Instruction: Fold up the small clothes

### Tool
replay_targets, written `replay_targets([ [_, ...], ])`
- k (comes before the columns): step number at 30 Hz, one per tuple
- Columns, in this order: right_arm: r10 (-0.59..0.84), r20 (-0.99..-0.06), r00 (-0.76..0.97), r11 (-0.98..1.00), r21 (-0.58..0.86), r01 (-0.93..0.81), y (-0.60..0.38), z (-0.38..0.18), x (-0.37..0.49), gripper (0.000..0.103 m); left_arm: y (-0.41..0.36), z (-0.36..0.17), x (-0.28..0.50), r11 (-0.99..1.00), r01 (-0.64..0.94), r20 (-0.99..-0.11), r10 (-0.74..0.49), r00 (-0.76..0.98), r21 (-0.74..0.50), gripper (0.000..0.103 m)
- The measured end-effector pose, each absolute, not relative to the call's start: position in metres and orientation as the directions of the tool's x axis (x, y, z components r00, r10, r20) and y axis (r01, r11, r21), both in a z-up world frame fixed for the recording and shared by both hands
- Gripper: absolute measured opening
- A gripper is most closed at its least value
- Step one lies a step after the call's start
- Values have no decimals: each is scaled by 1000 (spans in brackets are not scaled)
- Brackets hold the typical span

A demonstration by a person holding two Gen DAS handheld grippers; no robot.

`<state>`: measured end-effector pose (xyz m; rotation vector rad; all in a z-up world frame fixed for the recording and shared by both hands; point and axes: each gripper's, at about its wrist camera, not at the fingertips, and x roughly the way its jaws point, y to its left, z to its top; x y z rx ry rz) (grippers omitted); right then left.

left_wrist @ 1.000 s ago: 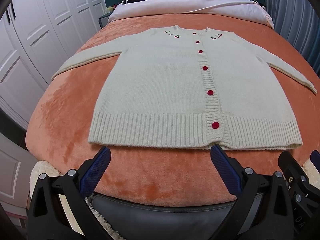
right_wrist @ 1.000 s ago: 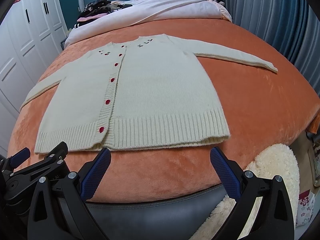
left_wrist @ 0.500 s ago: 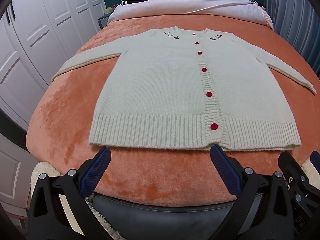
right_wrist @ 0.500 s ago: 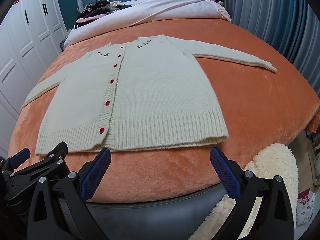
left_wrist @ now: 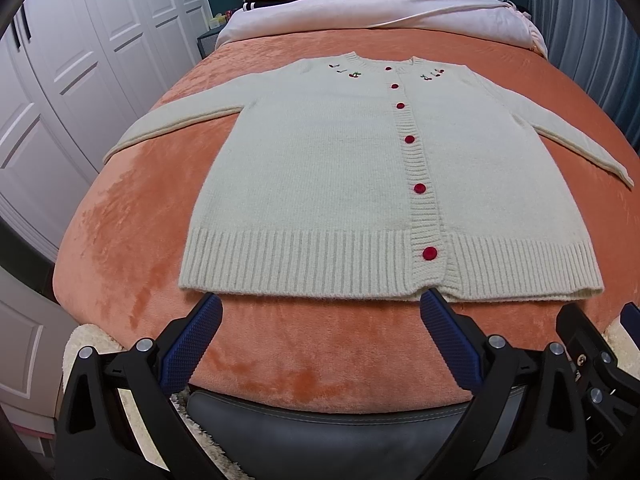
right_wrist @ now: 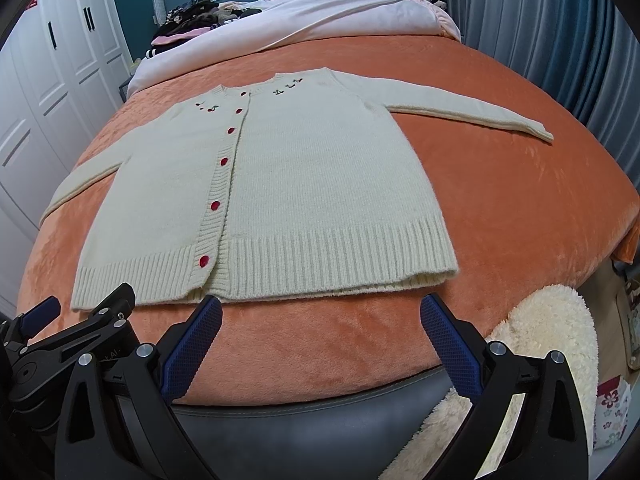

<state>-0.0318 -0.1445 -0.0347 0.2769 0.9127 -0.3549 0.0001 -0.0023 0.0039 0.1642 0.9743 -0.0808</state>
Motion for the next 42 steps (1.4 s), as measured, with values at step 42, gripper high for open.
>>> replay_targets([
  [42,-169,-820,547,901,97,424,-146,-40,-32,98,3,1,0,983,145,-833,10,554,109,96],
])
